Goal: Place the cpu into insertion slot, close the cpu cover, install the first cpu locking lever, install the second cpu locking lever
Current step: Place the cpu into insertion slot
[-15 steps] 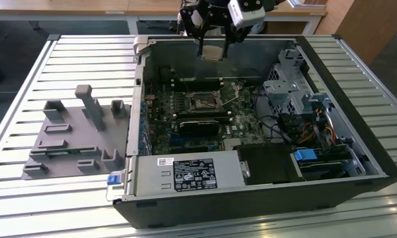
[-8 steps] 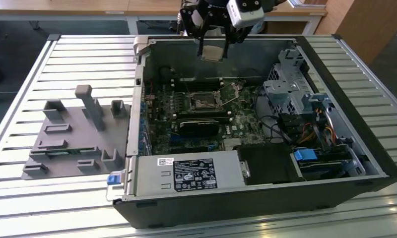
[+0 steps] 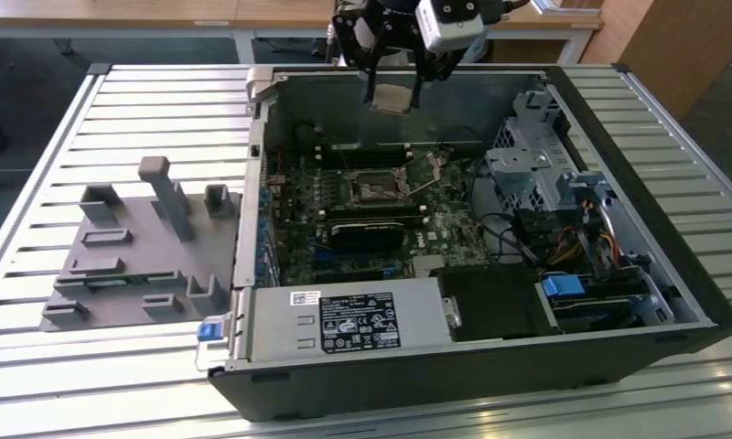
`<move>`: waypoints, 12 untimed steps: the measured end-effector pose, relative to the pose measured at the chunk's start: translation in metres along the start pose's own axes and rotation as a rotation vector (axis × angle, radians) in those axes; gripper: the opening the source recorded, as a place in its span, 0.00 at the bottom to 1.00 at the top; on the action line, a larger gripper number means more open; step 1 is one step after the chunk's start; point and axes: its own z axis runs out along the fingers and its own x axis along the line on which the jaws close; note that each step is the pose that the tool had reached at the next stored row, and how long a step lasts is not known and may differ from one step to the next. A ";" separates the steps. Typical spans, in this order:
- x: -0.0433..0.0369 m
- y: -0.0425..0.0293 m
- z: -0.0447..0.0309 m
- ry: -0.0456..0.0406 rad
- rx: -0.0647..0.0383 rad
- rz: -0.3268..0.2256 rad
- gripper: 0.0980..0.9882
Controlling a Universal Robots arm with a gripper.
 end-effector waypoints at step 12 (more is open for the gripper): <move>0.0000 0.0000 0.0005 -0.0044 -0.001 0.049 0.50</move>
